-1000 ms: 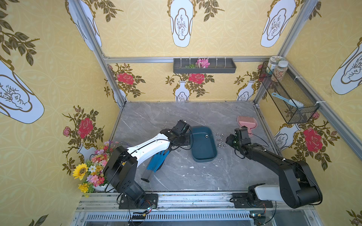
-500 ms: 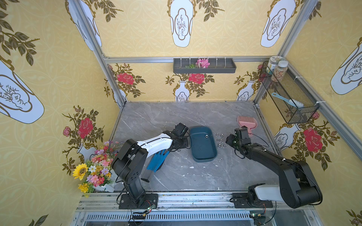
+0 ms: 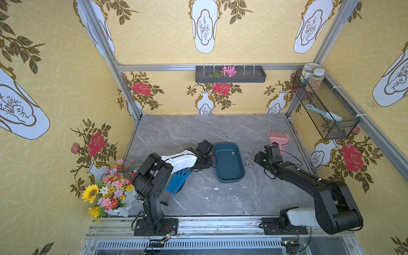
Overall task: Take out the wing nut from the storage box
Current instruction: Place the nut at the center of the board.
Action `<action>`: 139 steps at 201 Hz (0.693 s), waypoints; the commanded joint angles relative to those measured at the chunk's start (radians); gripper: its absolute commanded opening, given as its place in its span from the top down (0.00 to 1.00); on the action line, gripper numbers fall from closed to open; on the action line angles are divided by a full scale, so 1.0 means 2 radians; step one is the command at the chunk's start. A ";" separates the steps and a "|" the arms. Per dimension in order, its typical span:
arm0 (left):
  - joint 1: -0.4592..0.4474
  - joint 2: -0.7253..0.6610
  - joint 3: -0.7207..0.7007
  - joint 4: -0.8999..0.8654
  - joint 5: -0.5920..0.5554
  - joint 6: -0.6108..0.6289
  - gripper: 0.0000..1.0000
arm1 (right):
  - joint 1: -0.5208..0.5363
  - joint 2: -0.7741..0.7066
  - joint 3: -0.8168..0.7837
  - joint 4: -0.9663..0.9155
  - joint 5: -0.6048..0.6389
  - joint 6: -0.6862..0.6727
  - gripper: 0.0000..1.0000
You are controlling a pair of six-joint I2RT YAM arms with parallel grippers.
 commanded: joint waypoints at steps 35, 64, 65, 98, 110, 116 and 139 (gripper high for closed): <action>0.001 0.010 0.000 -0.002 -0.007 0.000 0.70 | 0.001 0.002 0.003 0.009 0.002 0.001 0.44; 0.001 0.006 0.000 -0.002 -0.005 0.000 0.61 | 0.001 0.001 0.004 0.008 0.004 0.002 0.44; 0.000 0.006 0.000 -0.002 -0.005 0.000 0.61 | 0.001 0.001 0.004 0.008 0.004 0.002 0.44; 0.001 -0.006 0.000 -0.003 -0.003 -0.003 0.54 | 0.001 0.001 0.005 0.006 0.005 0.002 0.42; 0.001 -0.012 0.000 -0.005 -0.003 -0.005 0.54 | 0.001 0.000 0.004 0.006 0.005 0.002 0.41; 0.000 -0.016 0.001 -0.006 -0.002 -0.006 0.53 | 0.001 0.000 0.004 0.005 0.006 0.002 0.41; 0.001 -0.037 0.004 -0.010 0.003 -0.010 0.51 | 0.001 0.001 0.004 0.005 0.006 0.002 0.41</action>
